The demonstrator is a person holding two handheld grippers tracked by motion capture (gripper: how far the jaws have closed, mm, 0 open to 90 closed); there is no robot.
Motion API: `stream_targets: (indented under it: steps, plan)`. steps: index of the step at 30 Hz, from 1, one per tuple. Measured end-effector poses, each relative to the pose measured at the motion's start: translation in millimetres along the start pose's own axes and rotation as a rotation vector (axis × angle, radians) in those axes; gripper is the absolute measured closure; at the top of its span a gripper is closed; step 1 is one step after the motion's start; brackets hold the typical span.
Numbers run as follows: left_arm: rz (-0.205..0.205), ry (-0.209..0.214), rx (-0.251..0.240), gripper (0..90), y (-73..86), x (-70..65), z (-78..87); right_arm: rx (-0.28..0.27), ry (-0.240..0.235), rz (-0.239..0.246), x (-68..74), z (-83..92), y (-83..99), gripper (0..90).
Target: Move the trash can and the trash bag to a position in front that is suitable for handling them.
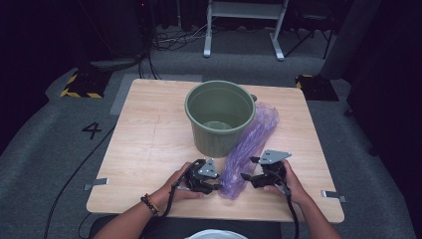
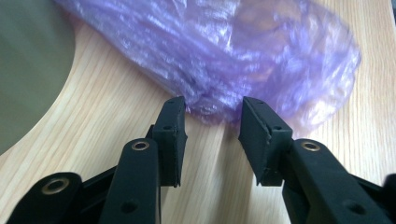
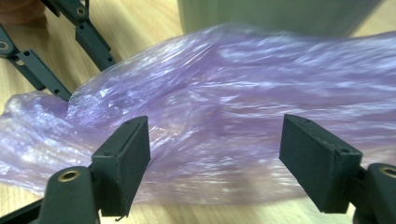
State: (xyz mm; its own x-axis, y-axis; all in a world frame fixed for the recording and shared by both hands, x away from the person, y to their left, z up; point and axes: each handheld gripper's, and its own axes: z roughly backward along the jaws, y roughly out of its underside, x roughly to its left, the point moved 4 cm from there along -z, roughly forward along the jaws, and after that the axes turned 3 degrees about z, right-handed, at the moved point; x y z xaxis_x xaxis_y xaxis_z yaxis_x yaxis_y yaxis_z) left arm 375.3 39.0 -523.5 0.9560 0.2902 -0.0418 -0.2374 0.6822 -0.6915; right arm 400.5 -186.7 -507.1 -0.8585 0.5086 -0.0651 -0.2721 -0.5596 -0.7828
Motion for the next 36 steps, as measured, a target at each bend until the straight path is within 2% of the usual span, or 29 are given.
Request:
stream_targets:
  steps: [2,4,6,8,11,12,13,14,15,18,19,23,25,28,30,31,33,36]
  plan:
    - [-0.004,0.008,0.003,60.1,3.9,2.3,4.1,-0.019,0.011,0.01,-3.1,4.9,-1.8,23.9]
    - [-0.017,0.015,0.011,60.0,6.5,4.4,7.3,-0.043,0.015,0.047,-4.2,6.7,-6.6,23.5]
    - [-0.007,0.01,-0.001,59.9,9.3,8.2,9.4,-0.066,0.013,0.075,-5.4,5.5,-12.9,23.3]
    - [-0.008,0.009,-0.008,59.9,10.9,10.5,10.6,-0.07,-0.001,0.117,-6.6,2.1,-18.7,23.4]
    - [0.006,-0.007,-0.006,59.7,12.1,11.8,11.7,-0.067,-0.001,0.141,-9.6,3.1,-22.3,25.0]
    - [0.015,-0.019,-0.001,55.4,12.3,12.2,11.7,-0.075,-0.003,0.138,-10.5,6.6,-23.9,25.1]
    - [0.038,-0.021,0.001,47.0,12.2,12.2,10.8,-0.083,0.002,0.135,-10.9,9.5,-24.5,25.6]
    - [0.054,0.009,-0.007,37.4,11.7,10.9,10.6,-0.091,0.013,0.129,-11.7,13.5,-24.7,26.6]
    - [0.076,0.035,-0.033,33.6,10.4,8.1,11.5,-0.09,0.031,0.121,-13.1,16.4,-24.1,26.7]
    - [0.087,0.042,-0.117,25.8,0.6,1.9,17.8,-0.066,0.087,0.1,-17.8,19.5,-17.1,27.9]
    - [0.093,0.033,-0.138,23.4,-4.1,-0.4,20.5,-0.051,0.101,0.095,-19.7,18.7,-13.9,27.8]
    - [0.068,0.048,-0.206,20.4,-23.8,-13.6,24.3,-0.022,0.121,0.069,-26.3,18.3,-3.2,27.7]
    - [0.034,0.042,-0.189,19.0,-30.8,-19.4,18.7,-0.008,0.152,0.062,-32.5,19.5,1.3,27.7]
    - [0.025,0.034,-0.167,19.6,-40.3,-24.4,3.8,-0.007,0.187,0.025,-44.3,24.6,7.9,27.7]
    - [0.006,0.009,-0.141,21.6,-43.8,-25.7,-5.6,-0.009,0.205,0.006,-50.3,27.3,11.7,27.7]
    - [-0.007,-0.006,-0.112,23.2,-44.5,-25.2,-12.3,-0.015,0.204,-0.003,-52.7,28.4,13.2,27.7]
    - [-0.012,-0.003,-0.075,28.4,-43.2,-22.5,-21.0,-0.022,0.206,-0.026,-57.3,31.2,18.0,27.6]
    - [-0.002,-0.006,-0.037,39.0,-38.9,-18.7,-26.7,-0.03,0.197,-0.047,-61.0,34.4,22.5,27.4]
